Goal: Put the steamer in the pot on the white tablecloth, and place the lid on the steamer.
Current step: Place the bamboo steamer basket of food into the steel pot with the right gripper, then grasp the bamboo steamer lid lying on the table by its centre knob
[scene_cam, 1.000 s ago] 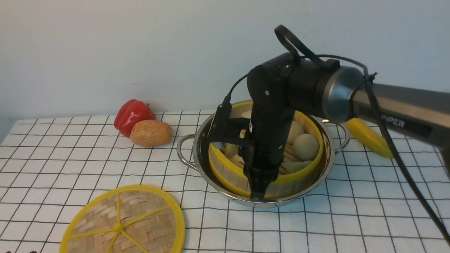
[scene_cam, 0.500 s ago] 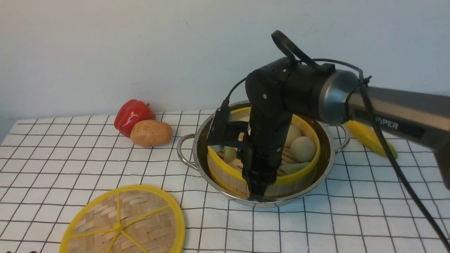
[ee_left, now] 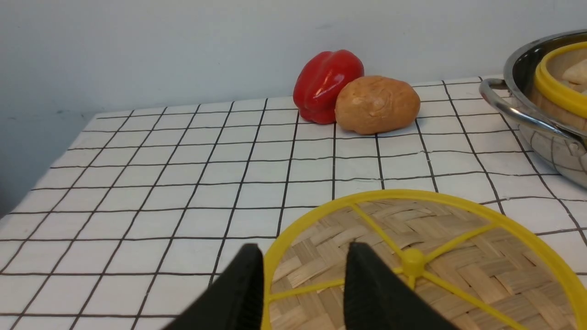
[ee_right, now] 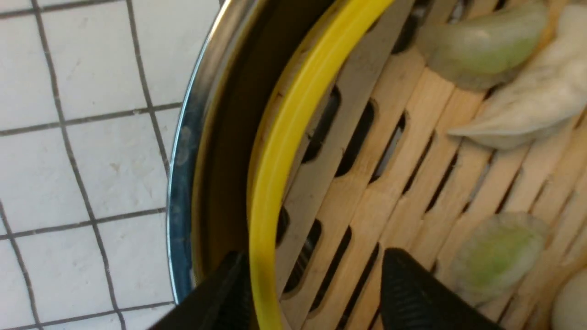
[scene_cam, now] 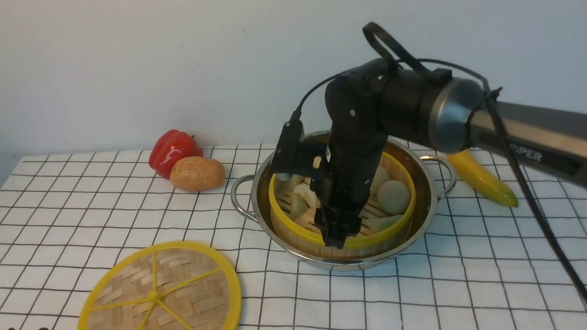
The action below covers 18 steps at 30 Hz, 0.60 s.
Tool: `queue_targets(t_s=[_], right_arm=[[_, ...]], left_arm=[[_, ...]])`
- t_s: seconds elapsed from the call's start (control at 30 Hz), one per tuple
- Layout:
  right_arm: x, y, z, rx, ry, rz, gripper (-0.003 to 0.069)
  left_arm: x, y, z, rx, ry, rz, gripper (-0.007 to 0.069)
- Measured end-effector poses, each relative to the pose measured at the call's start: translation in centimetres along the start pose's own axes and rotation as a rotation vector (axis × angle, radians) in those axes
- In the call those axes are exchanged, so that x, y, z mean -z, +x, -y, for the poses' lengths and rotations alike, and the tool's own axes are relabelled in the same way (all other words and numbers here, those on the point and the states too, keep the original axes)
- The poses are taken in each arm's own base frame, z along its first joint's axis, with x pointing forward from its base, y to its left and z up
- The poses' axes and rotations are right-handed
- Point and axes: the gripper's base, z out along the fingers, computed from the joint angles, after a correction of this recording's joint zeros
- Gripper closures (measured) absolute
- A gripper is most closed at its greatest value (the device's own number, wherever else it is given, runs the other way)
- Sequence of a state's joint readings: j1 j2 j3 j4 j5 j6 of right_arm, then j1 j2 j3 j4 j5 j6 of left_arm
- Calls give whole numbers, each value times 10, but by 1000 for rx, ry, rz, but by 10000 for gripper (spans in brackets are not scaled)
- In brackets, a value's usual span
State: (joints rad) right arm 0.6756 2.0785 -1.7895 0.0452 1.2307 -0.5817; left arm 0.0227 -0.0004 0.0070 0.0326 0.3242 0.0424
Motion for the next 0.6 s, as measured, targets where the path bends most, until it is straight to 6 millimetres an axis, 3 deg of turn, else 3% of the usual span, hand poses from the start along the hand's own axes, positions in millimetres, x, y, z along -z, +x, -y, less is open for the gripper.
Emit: queue_targets(t_s=[0.27,0.33,0.37,0.4,0.43,0.53,0.6], right_arm=[[54,4,-1,-46,90,83,272],[90,13,1,-81,192,116,332],[93,14,2,-81,208,115,348],[122,22,2,-110,291,146,431],[130,25,2,-121,313,156,454],[195,50,-5,-276,462,274,637],[219,61,-10,-374,498,342,668]], left_arm=[[0,0,0,0,0,0,381],[0,0,0,0,0,0,381],[0,0,0,0,0,0,381],[0,0,0,0,0,0,381],[0,0,0,0,0,0,381],[0,0,0,0,0,0,381],[0,0,0,0,0,0,381]])
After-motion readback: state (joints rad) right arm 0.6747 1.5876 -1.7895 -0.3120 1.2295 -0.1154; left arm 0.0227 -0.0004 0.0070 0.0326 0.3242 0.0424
